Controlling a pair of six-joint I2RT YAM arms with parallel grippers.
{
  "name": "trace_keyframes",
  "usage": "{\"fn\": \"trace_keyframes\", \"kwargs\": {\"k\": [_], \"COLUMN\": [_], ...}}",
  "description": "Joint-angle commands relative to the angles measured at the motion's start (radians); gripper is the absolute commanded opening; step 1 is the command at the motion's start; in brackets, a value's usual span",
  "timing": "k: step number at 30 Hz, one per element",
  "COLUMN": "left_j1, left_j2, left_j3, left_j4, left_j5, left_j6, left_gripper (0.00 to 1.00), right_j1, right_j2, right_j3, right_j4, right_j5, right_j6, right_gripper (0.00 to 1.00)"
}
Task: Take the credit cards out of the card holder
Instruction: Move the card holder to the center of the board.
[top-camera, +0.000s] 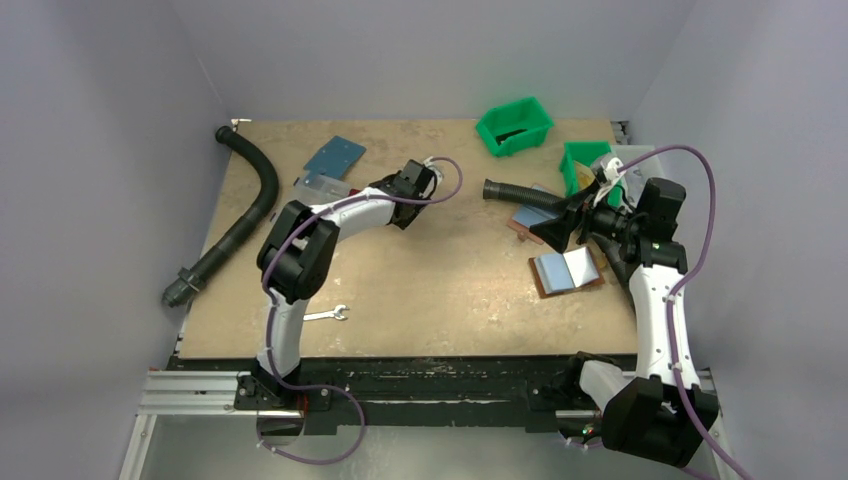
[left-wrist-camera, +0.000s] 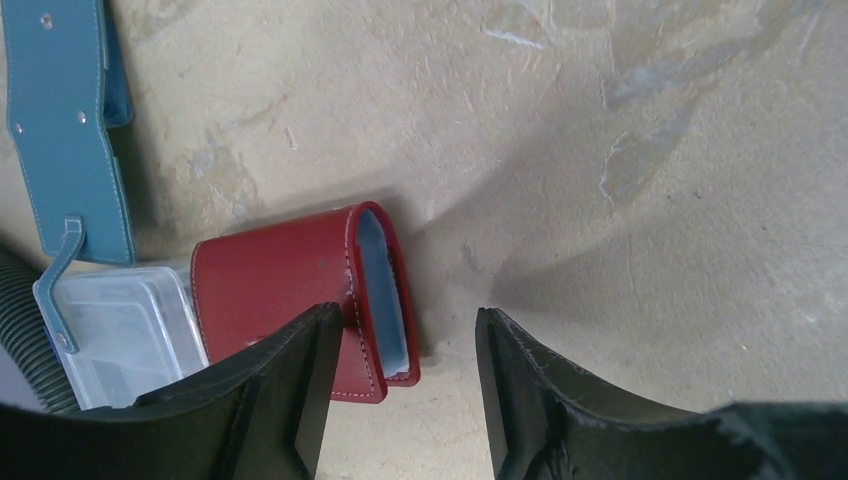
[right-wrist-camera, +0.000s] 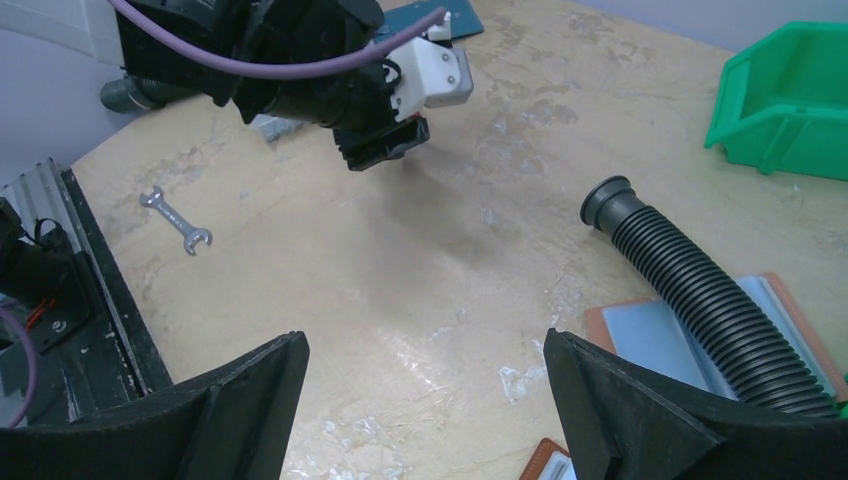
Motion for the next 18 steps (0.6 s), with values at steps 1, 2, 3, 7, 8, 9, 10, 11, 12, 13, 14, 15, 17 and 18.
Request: {"fn": "trace_keyframes", "kwargs": {"k": [1, 2, 3, 7, 8, 9, 10, 11, 12, 13, 14, 15, 17, 18], "left_j1": [-0.005, -0.007, -0.008, -0.017, -0.019, -0.02, -0.021, -0.022, -0.022, -0.022, -0.022, -0.022, -0.021, -0.022], "left_j2": [0.025, 0.029, 0.032, 0.038, 0.037, 0.038, 0.037, 0.037, 0.039, 0.04, 0.041, 0.044, 0.047, 0.05], "left_j3": [0.044, 0.045, 0.047, 0.047, 0.046, 0.044, 0.041, 0.038, 0.035, 0.032, 0.029, 0.028, 0.025, 0.025], "left_j4": [0.024, 0.025, 0.025, 0.028, 0.03, 0.035, 0.038, 0.042, 0.046, 0.05, 0.054, 0.055, 0.058, 0.058], "left_j5": [-0.145, -0.149, -0.15, -0.175, -0.18, -0.188, -0.198, -0.207, -0.217, -0.228, -0.235, -0.243, -0.25, -0.251], "left_j6": [0.024, 0.022, 0.02, 0.02, 0.021, 0.022, 0.023, 0.026, 0.027, 0.028, 0.031, 0.032, 0.033, 0.032], "left_gripper": [0.54, 0.54, 0.54, 0.53, 0.52, 0.52, 0.51, 0.5, 0.49, 0.47, 0.45, 0.44, 0.41, 0.4], "right_j1": [-0.001, -0.001, -0.001, -0.001, -0.001, -0.001, 0.0, -0.001, -0.001, 0.0, -0.001, -0.001, -0.001, -0.001], "right_j2": [0.003, 0.002, 0.002, 0.005, 0.004, 0.004, 0.005, 0.005, 0.006, 0.007, 0.007, 0.007, 0.007, 0.006], "right_j3": [-0.005, -0.005, -0.005, -0.006, -0.007, -0.008, -0.008, -0.008, -0.008, -0.007, -0.008, -0.008, -0.008, -0.007], "right_j4": [0.03, 0.03, 0.03, 0.033, 0.032, 0.032, 0.031, 0.032, 0.032, 0.031, 0.032, 0.032, 0.032, 0.031], "right_j5": [-0.029, -0.029, -0.029, -0.029, -0.029, -0.029, -0.029, -0.029, -0.03, -0.03, -0.031, -0.031, -0.031, -0.031], "right_j6": [0.01, 0.01, 0.01, 0.01, 0.01, 0.01, 0.01, 0.01, 0.01, 0.01, 0.01, 0.01, 0.01, 0.01], "right_gripper": [0.99, 0.99, 0.99, 0.99, 0.99, 0.99, 0.99, 0.99, 0.99, 0.99, 0.99, 0.99, 0.99, 0.99]}}
